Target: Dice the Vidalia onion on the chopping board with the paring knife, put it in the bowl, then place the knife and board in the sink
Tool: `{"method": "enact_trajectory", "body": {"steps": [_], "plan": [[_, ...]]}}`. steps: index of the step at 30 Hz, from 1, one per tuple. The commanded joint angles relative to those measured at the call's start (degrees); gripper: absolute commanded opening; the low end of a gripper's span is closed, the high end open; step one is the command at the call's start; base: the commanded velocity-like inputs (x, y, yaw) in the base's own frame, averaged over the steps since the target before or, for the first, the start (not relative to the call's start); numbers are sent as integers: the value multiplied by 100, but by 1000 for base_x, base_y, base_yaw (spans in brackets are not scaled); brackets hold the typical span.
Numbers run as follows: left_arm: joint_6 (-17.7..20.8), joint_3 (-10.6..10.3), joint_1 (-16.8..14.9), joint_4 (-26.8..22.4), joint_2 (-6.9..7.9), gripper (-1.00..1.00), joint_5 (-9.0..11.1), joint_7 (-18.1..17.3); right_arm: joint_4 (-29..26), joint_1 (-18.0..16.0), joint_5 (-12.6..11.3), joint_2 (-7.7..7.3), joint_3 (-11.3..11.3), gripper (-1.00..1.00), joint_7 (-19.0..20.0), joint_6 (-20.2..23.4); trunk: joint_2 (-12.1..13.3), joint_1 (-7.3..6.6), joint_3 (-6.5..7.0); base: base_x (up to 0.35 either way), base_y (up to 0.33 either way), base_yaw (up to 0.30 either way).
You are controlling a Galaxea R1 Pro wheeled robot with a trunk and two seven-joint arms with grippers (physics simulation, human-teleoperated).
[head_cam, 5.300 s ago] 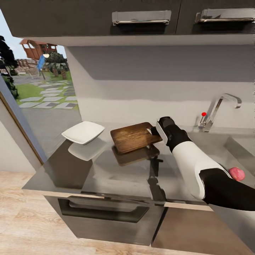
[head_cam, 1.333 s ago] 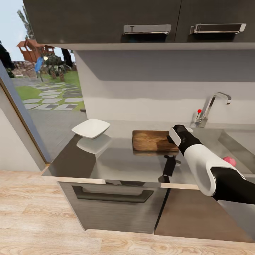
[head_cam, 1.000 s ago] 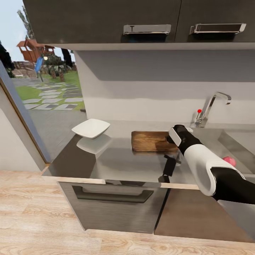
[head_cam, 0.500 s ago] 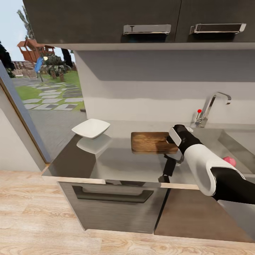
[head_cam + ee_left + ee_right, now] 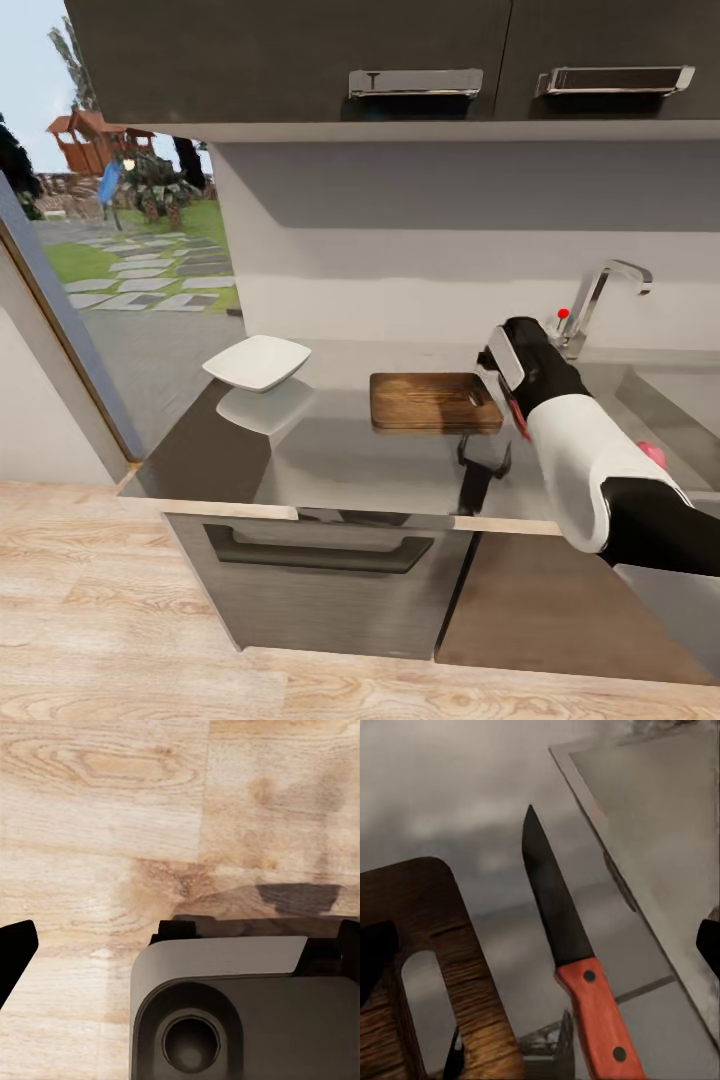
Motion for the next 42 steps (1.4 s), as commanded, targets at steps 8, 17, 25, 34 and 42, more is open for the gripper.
{"method": "enact_trajectory", "body": {"steps": [8,17,25,34,42], "plan": [[-9,-2,-1,-6,0,100,20,-5,-1301,2,-48,33,6,100,-56,884,-2,0,-5,-5,0,0],[-16,-4,0,-6,0,100,20,-3,-1332,0,-44,33,16,100,-48,919,-2,0,-5,-247,0,0],[-17,-4,1,-6,0,100,20,-4,-1238,1,-38,33,17,100,-42,915,-2,0,-5,-332,0,0],[-18,-4,0,-6,0,100,20,-5,-1021,2,-38,30,18,100,-30,903,-2,0,-5,-334,0,0],[-18,-4,1,-6,0,100,20,-4,-812,2,-38,24,16,100,-22,871,-2,0,-5,-334,0,0]]}}
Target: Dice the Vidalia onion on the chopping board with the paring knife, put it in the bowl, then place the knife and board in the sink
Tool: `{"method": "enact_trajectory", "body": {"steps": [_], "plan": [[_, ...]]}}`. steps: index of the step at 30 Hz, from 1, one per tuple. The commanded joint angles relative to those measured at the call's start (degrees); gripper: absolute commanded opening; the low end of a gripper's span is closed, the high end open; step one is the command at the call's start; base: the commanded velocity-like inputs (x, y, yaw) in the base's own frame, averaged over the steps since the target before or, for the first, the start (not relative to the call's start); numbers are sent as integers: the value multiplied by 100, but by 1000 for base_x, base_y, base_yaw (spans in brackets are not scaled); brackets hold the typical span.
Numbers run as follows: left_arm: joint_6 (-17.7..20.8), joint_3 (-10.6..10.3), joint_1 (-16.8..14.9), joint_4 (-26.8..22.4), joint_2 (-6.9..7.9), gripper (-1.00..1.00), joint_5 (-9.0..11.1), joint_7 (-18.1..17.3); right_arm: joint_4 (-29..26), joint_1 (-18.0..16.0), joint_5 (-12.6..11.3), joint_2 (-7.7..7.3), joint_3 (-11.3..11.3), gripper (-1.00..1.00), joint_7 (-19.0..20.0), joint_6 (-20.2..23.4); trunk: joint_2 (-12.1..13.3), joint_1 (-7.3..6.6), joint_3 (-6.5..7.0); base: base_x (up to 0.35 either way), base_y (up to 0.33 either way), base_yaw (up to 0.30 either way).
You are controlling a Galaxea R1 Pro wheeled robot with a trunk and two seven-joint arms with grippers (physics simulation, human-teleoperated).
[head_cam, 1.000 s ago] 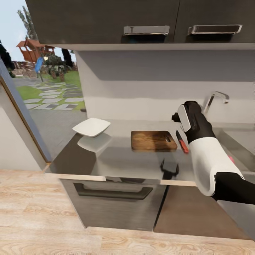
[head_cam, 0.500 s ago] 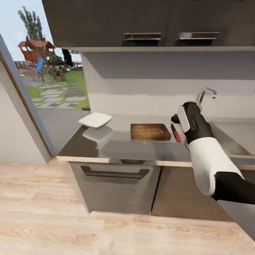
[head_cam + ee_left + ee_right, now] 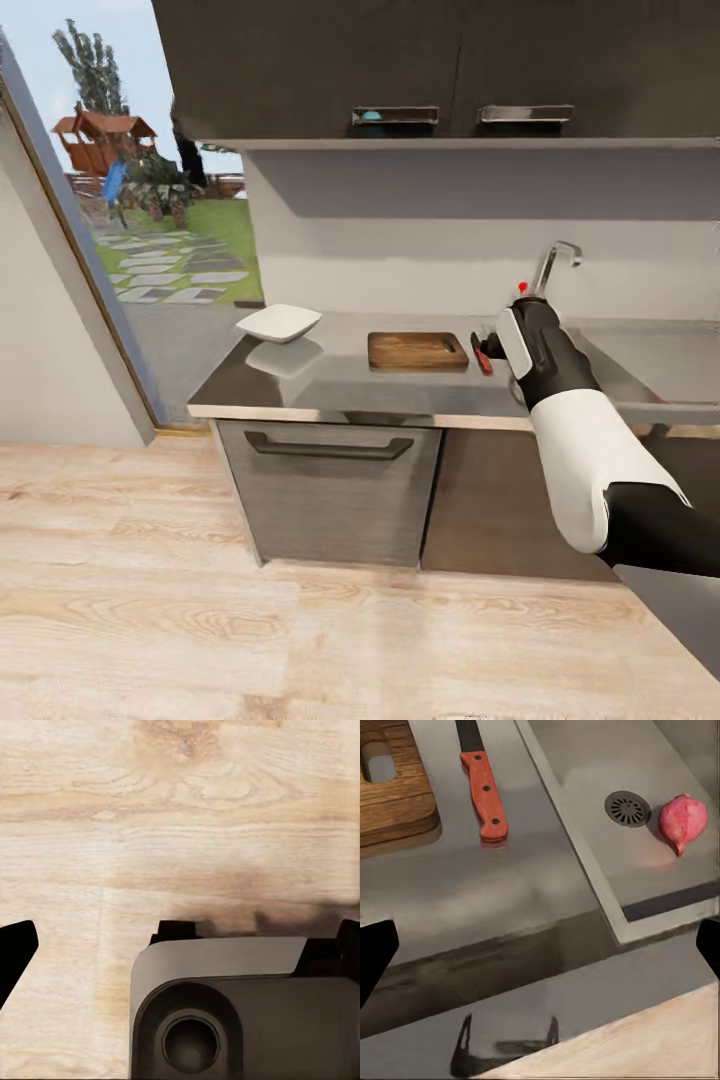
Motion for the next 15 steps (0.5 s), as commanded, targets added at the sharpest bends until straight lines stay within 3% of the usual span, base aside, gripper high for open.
{"method": "enact_trajectory", "body": {"steps": [1,15], "plan": [[-9,-1,3,-5,1,100,19,-3,22,-4,-59,6,-14,100,-56,-25,-3,-3,-4,-334,0,0],[-9,-1,0,30,1,100,19,-5,828,-4,-67,-15,-13,100,-38,-588,-3,-3,-4,-334,0,0]]}}
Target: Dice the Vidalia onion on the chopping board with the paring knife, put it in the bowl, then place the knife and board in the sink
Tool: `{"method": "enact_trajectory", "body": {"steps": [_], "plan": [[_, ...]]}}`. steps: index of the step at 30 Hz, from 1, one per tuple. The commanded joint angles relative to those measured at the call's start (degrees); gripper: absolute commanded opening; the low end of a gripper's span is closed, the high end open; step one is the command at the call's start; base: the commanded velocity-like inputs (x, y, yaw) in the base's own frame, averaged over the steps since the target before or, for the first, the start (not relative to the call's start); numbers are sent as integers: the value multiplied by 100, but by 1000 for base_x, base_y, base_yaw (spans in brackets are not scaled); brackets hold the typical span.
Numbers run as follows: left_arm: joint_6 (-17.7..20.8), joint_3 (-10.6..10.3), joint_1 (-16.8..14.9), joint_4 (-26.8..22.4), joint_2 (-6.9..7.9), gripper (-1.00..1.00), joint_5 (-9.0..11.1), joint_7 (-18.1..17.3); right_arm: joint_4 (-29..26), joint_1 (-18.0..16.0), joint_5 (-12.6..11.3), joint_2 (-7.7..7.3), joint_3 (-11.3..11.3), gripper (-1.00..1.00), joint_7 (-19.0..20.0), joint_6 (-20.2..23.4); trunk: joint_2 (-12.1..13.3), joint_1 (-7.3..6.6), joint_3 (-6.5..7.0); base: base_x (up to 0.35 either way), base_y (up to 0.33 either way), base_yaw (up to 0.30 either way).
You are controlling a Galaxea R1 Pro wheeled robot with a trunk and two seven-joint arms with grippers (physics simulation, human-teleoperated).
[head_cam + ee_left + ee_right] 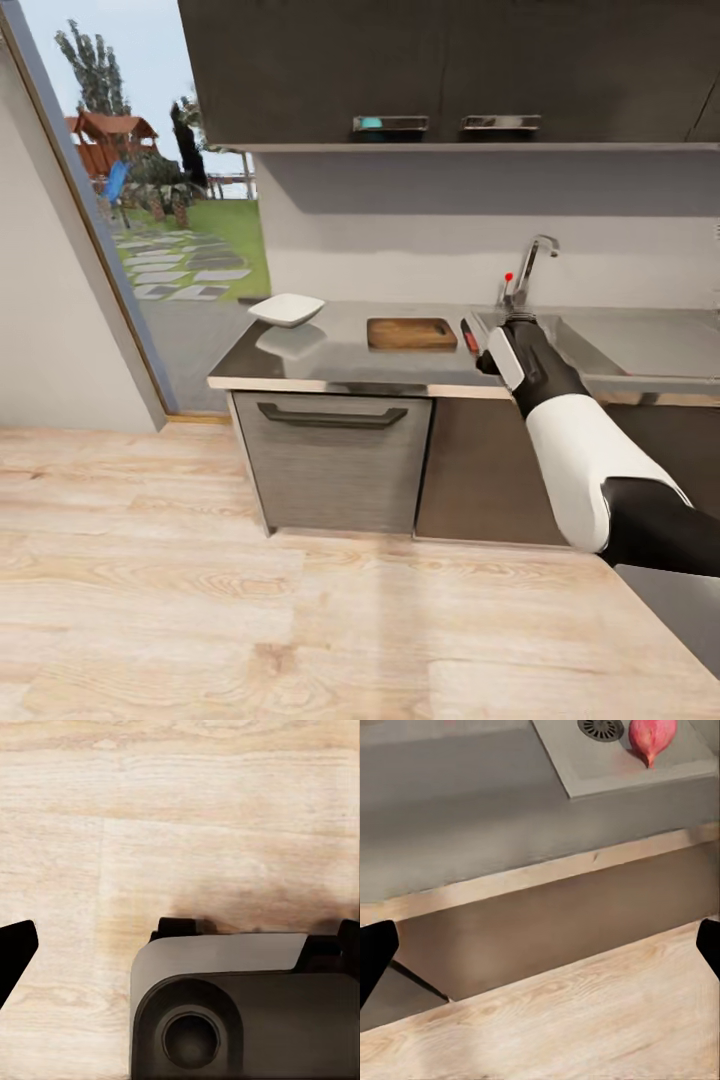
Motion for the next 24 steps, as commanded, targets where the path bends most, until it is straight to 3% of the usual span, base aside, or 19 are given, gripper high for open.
{"method": "enact_trajectory", "body": {"steps": [1,13,16,17,19,24], "plan": [[-9,0,2,5,0,100,20,-3,60,-5,-59,5,-16,100,-53,-25,-3,-4,-4,-334,0,0],[-9,2,2,22,0,100,20,-2,1163,-4,-62,-7,-10,100,-41,-1069,-3,-4,-4,-334,0,0],[-9,0,4,22,0,100,20,-2,1597,-5,-53,-7,-8,100,-15,-1515,-3,-4,-4,-334,0,0],[-9,2,2,22,0,100,20,-2,2131,-5,-34,-10,-4,100,104,-2079,-3,-4,-4,-334,0,0],[-9,1,4,22,0,100,20,-3,2641,16,-9,-16,6,100,396,-2707,-3,-4,-4,-327,0,0],[-9,3,2,22,0,100,20,-2,3018,370,18,-19,16,100,843,-3326,-3,-4,-4,-180,0,0]]}}
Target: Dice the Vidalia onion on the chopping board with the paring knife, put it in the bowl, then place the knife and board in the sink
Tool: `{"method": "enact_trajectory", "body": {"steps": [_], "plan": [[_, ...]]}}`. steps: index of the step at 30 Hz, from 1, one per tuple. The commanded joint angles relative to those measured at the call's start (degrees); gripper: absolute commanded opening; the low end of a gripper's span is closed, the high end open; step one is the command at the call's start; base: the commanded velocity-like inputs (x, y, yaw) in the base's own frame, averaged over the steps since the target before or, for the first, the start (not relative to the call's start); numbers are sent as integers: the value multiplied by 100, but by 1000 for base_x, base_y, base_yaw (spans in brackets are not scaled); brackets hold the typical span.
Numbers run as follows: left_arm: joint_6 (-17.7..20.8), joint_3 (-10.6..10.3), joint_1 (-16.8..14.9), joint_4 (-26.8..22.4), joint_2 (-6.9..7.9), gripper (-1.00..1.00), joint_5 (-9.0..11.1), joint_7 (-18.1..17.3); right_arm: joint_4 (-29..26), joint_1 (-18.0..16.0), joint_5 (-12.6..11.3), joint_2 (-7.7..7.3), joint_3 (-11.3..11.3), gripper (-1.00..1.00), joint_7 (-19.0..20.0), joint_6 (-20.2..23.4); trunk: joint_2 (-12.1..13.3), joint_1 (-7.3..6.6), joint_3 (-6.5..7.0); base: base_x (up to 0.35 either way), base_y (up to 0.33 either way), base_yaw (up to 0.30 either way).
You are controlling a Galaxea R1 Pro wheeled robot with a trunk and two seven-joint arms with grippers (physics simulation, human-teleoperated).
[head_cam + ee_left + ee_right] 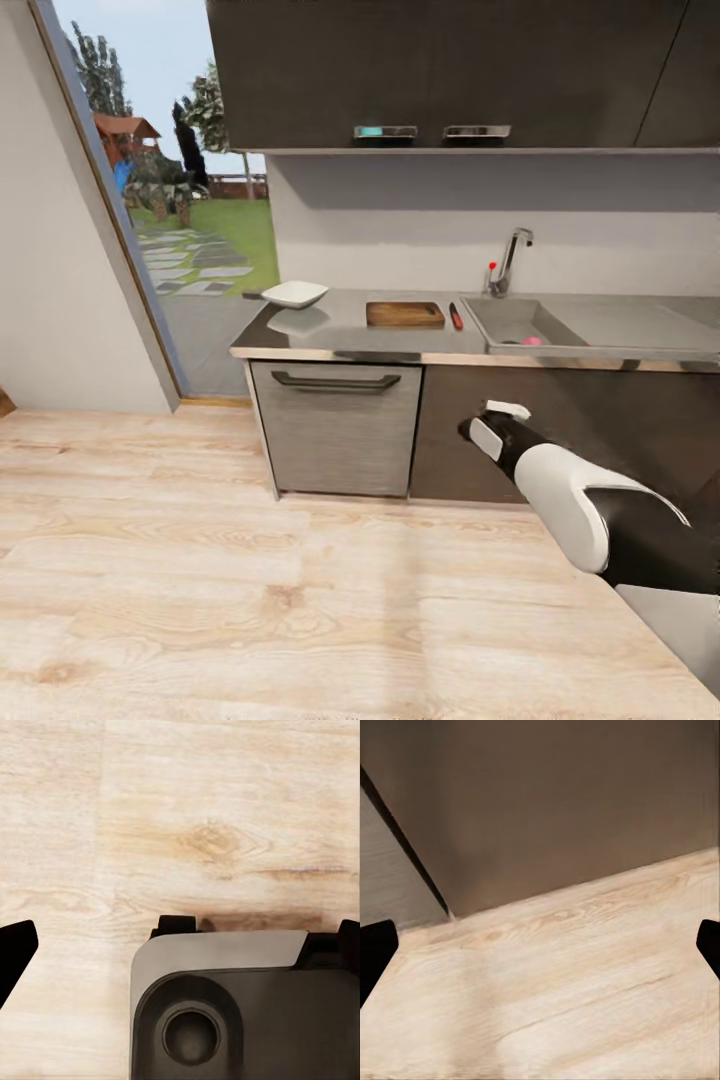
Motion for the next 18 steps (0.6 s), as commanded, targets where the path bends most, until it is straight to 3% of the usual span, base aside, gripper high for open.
{"method": "enact_trajectory", "body": {"steps": [1,7,9,11,12,15,18], "plan": [[-9,1,3,-5,1,100,19,-3,37,215,27,3,-20,100,109,-189,-3,-1,-4,-58,0,0],[-9,0,-1,-5,1,100,19,-3,128,1453,383,6,-17,100,875,-1298,-3,-1,-4,-20,0,0],[-9,-2,1,-5,1,100,19,-3,140,2591,614,19,-12,100,1407,-2169,-3,-1,-4,-2,0,0],[-9,-3,1,-2,-1,100,19,-3,151,2987,644,29,-10,100,1500,-2609,-3,-1,-4,-1,0,0],[-11,-2,2,-2,-3,100,19,-3,191,3446,686,44,-6,100,1580,-3156,-3,-1,-4,0,0,0],[-20,-3,-1,-6,-4,100,15,-3,224,3932,792,88,-3,100,1645,-3706,-3,-1,-4,0,0,0],[-25,0,1,-11,-9,100,18,-3,242,4587,1162,145,-1,100,1773,-4409,-3,-1,-4,0,0,0]]}}
